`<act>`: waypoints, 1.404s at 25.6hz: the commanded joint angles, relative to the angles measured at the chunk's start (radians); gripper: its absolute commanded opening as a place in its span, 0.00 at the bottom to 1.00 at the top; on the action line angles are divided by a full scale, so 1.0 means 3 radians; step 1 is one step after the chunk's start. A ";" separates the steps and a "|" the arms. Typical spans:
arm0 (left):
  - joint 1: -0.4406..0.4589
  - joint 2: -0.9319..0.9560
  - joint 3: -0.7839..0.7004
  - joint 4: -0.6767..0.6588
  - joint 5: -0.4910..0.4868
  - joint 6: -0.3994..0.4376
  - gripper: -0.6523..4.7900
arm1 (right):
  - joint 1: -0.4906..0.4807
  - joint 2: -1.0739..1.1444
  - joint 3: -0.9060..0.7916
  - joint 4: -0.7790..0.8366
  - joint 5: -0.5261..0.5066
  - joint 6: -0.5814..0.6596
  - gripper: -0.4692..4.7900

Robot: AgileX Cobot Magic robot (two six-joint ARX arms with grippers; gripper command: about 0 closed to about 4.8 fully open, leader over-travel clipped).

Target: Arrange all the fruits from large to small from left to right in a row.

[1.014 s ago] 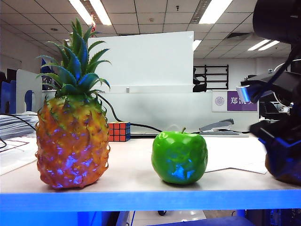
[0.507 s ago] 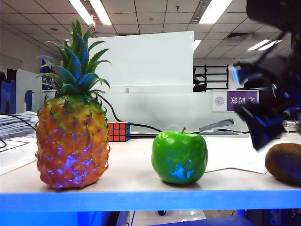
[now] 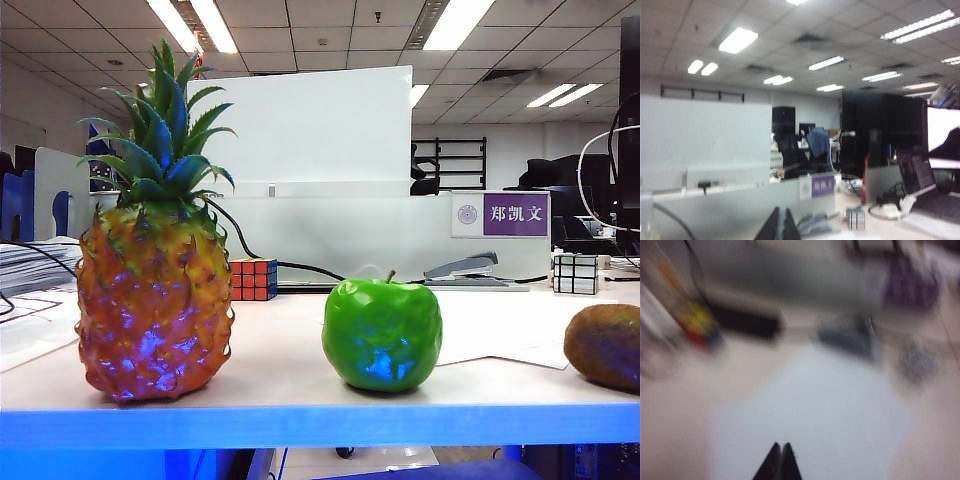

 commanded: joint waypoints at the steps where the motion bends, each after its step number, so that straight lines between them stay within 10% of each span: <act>1: 0.0001 -0.0004 0.0262 -0.0556 0.0004 0.0023 0.11 | 0.0006 -0.0476 0.0231 0.0075 -0.0540 -0.0031 0.09; 9: -0.0003 -0.0004 0.0570 -0.0860 0.0175 -0.0034 0.11 | 0.0005 -0.1625 0.0299 -0.0280 -0.1115 0.0009 0.09; 23: -0.0005 -0.0004 0.0585 -0.1057 0.0191 -0.0552 0.11 | -0.0018 -0.2336 0.0296 -0.1623 -0.1069 0.0142 0.09; 36: -0.0005 -0.0004 0.0585 -0.1378 0.0263 -0.0774 0.11 | -0.0017 -0.2856 -0.0263 -0.1597 -0.1216 -0.0098 0.09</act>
